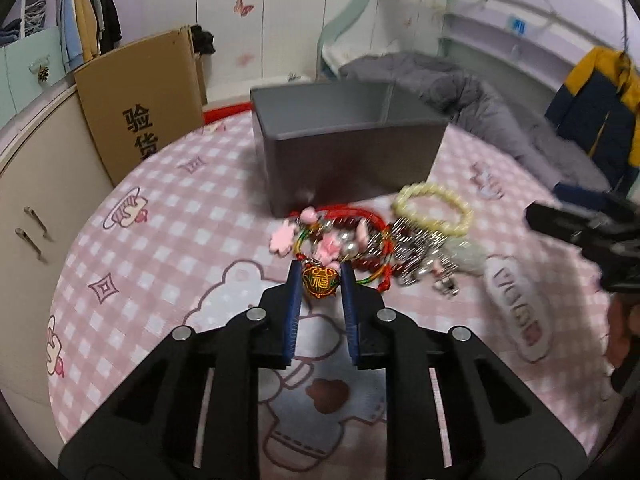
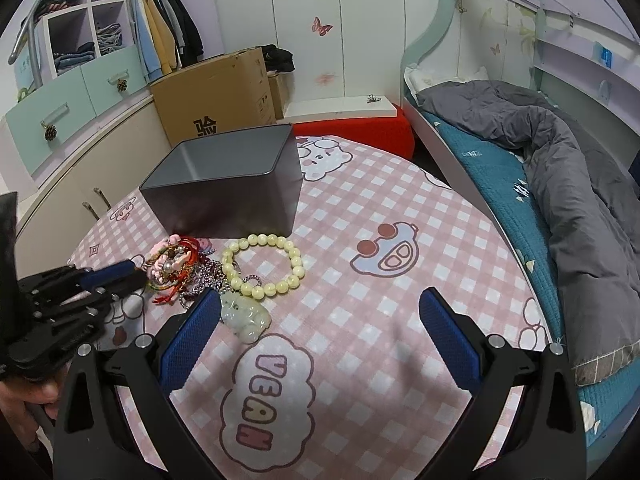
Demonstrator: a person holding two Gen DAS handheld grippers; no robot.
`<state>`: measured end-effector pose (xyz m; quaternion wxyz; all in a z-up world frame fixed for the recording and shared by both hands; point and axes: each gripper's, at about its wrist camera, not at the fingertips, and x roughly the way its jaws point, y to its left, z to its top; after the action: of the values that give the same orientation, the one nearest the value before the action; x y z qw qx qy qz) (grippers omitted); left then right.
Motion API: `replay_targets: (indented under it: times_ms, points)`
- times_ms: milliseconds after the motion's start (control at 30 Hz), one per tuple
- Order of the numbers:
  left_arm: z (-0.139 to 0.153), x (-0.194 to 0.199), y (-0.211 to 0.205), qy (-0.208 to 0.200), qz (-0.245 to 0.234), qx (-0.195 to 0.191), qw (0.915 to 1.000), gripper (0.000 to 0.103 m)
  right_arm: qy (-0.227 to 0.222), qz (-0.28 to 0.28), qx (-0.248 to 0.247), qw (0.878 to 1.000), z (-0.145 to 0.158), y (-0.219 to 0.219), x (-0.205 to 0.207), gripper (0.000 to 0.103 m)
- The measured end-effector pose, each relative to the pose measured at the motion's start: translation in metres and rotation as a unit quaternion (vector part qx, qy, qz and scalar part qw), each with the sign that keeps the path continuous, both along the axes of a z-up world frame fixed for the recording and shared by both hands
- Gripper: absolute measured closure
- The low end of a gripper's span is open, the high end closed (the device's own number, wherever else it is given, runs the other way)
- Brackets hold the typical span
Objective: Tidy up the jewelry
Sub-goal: 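Lower the left tool onto the red string bracelet and grasp it, then grasp the pale jade pendant with the right tool while the left tool holds the bracelet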
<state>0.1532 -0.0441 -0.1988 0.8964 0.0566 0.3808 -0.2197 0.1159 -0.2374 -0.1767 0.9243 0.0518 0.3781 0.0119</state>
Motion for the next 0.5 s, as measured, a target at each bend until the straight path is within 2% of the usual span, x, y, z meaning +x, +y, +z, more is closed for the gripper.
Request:
replay_targets:
  times_ms: [300,500]
  points:
    - [0.042,-0.031,0.027,-0.043,0.015,-0.051,0.9977,0.084,-0.002,0.009,-0.003,1.000,0.006,0.008,-0.007,0.008]
    - [0.058,-0.049,0.052,-0.073,0.046,-0.059,0.9945,0.084,0.000,0.044,0.007,0.999,0.005,0.022,-0.010,0.008]
